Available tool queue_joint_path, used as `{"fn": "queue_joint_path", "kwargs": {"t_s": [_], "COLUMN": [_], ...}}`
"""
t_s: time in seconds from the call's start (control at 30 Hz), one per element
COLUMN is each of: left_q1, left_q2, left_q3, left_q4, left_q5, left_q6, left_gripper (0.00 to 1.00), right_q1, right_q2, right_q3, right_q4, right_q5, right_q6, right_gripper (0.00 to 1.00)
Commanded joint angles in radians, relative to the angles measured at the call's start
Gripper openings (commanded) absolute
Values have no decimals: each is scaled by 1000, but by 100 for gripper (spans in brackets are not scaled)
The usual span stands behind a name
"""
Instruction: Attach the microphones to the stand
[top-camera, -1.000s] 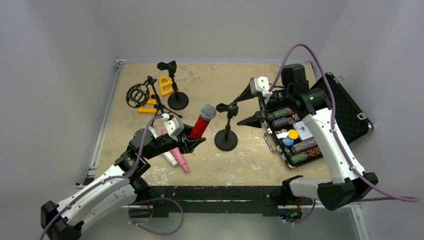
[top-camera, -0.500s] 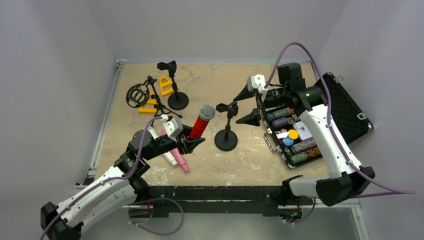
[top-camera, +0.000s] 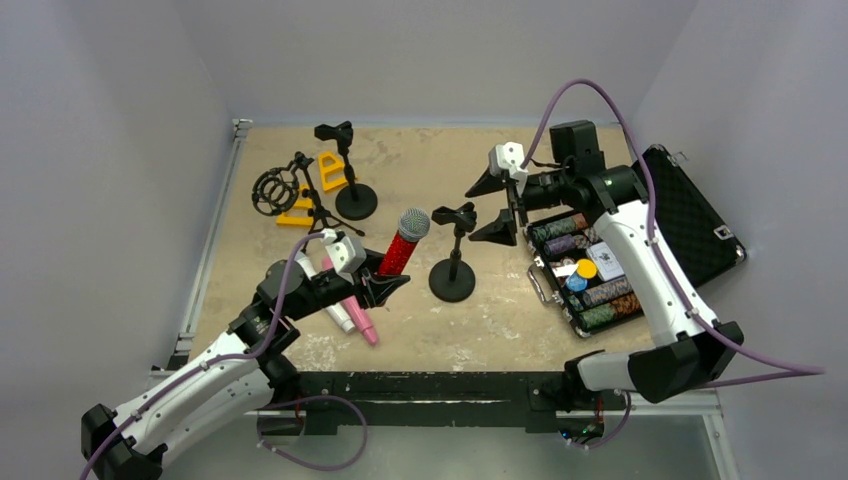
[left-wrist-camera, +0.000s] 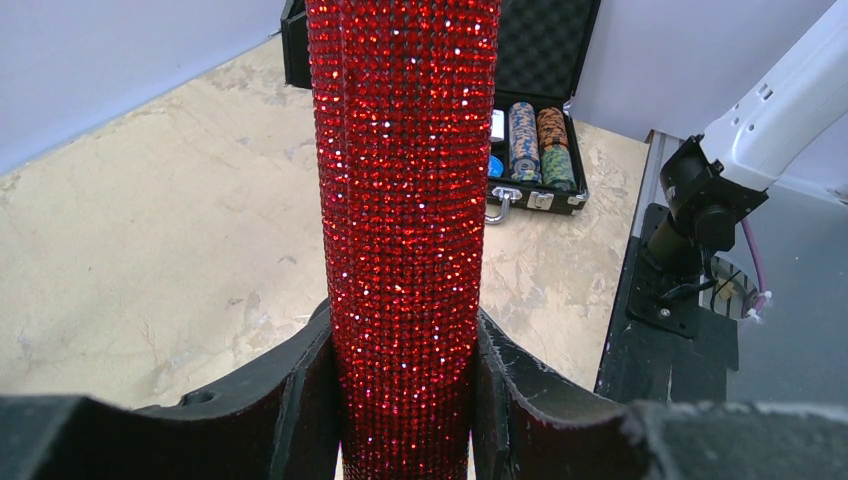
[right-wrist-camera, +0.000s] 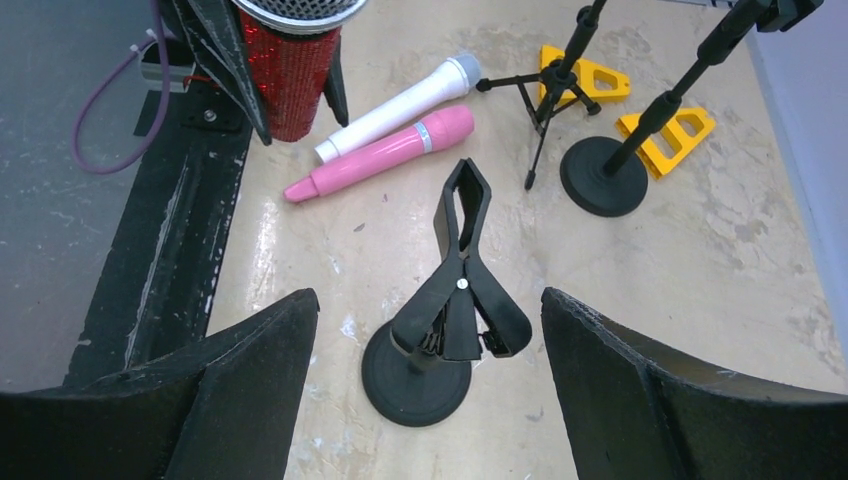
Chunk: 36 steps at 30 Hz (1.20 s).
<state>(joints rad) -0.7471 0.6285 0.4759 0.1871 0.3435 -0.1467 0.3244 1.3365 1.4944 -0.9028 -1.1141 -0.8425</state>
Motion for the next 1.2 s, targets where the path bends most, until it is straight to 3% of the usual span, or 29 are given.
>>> {"fn": "queue_joint_path", "kwargs": {"t_s": [0.0, 0.23, 0.63, 0.93, 1.07, 1.17], "left_q1": [4, 4, 5, 12, 20, 41], "left_q2": [-10, -10, 54, 147, 182, 217], "left_q3": [0, -2, -19, -6, -4, -11], "left_q4": [75, 77, 204, 308, 351, 424], "left_q5": [-6, -22, -70, -82, -88, -83], "left_q6": [1, 17, 66, 82, 87, 81], "left_gripper": [0, 0, 0, 0, 0, 0], "right_q1": [2, 42, 53, 54, 54, 54], "right_q2": [19, 51, 78, 84, 86, 98], "right_q3": [28, -4, -11, -20, -14, 7], "right_q4": [58, 75, 71, 73, 53, 8], "right_q5": [43, 81, 89, 109, 86, 51], "right_q6": [48, 58, 67, 66, 46, 18], "right_gripper": [85, 83, 68, 74, 61, 35]}}
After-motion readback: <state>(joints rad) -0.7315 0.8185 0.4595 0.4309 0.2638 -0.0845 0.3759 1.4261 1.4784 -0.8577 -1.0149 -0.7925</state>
